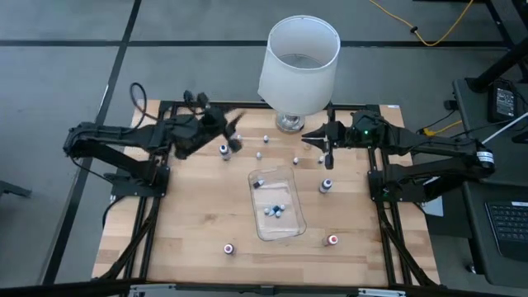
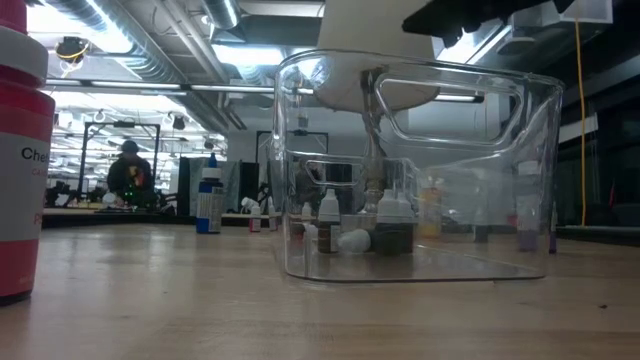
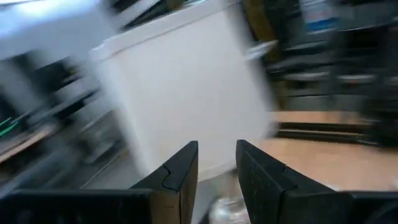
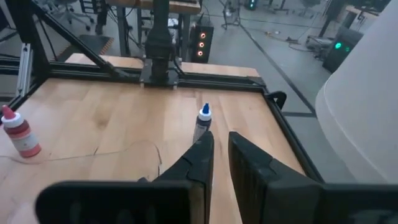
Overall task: Pick & Place food coloring
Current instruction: Put the small red food coloring bottle into the transparent bin
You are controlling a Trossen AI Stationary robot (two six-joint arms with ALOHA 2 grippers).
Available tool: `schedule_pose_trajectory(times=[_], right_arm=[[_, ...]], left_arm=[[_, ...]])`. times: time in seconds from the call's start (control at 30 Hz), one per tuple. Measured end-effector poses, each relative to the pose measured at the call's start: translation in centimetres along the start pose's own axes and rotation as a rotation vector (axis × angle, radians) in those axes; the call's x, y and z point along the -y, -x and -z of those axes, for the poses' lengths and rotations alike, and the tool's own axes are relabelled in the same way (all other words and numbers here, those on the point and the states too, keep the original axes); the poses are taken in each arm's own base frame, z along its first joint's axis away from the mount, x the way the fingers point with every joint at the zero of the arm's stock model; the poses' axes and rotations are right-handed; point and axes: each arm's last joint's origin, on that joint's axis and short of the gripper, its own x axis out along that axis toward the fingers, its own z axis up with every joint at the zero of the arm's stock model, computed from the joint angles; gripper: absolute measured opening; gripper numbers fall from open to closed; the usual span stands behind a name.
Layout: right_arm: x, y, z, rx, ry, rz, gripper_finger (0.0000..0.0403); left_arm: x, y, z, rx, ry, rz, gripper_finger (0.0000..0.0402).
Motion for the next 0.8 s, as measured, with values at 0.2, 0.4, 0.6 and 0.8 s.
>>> schedule_pose_trajectory(times=[0.2,0.4,0.6,0.8], right_arm=[[0.2,0.0,-0.1,0.015,0.027,0.011,0.0053],[0.8,0.1,0.0,0.013,-0.035,0.036,0.0053],[0.9,0.1,0.0,0.013,-0.06,0.042,0.0053],[0.9,-0.1,0.0,0.006,-0.063,0.063,0.0053]], left_arm=[[-2.4,-3.0,3.0,-0.217,0.037,-0.294,0.0104],[-6.6,-6.6,6.7,-0.52,0.333,0.018,0.0114],[-8.8,-9.7,10.3,-0.705,0.436,0.111,0.0128],[-7.4,-13.2,14.5,-0.871,0.452,0.251,0.016]])
